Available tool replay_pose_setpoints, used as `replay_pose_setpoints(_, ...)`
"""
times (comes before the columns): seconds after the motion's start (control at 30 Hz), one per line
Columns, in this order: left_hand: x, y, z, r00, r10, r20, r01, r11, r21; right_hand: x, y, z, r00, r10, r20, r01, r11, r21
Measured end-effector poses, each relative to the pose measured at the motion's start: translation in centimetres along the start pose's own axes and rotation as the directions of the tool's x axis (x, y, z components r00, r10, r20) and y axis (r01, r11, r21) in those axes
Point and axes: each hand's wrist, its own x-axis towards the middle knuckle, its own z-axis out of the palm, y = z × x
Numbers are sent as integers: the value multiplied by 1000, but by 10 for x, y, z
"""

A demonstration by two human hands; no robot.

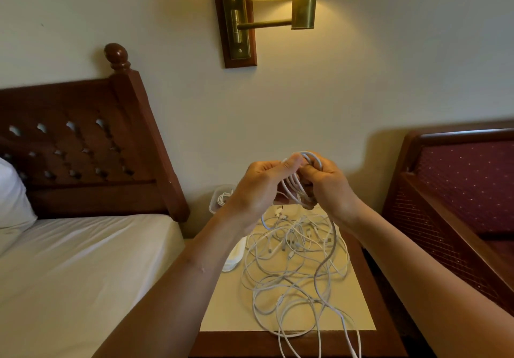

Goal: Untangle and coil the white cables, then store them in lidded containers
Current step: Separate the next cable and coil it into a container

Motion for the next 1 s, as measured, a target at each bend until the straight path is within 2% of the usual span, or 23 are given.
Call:
replay_pose_setpoints(0.13, 0, -13, 3, 995, 12, -94, -32, 977, -212, -3, 1, -5, 994, 27, 109, -38, 994, 99)
replay_pose_setpoints(0.23, -3, -21, -4, 996, 25, -90, -58, 920, -388, -8, 4, -13, 986, -12, 166, -9, 992, 126)
replay_pose_setpoints(0.37, -10, -24, -6, 995, 101, -7, -89, 839, -536, -13, 3, -14, 989, -87, 118, 82, 995, 48)
replay_pose_setpoints(0.5, -13, -16, -6, 990, 102, 98, -4, 714, -700, -13, 6, -7, 993, 11, 117, -24, 994, 104)
replay_pose_setpoints(0.6, -13, -15, -6, 987, 66, 145, 58, 697, -715, -15, 10, 4, 994, 49, 97, -62, 989, 138)
replay_pose_setpoints(0.7, -14, -18, -5, 982, 74, 174, 67, 724, -686, -14, 13, 13, 994, 101, 41, -106, 986, 128)
replay_pose_setpoints(0.8, -17, -19, -4, 980, 132, 147, -22, 814, -581, -13, 13, 16, 998, 50, 29, -53, 993, 106)
replay_pose_setpoints(0.87, -18, -16, -4, 979, 171, 114, -92, 859, -503, -16, 10, 16, 1000, 7, 8, -8, 987, 160)
replay_pose_setpoints(1.0, -17, -12, -7, 970, 179, 167, -94, 903, -420, -20, 7, 19, 1000, -8, 11, 5, 971, 240)
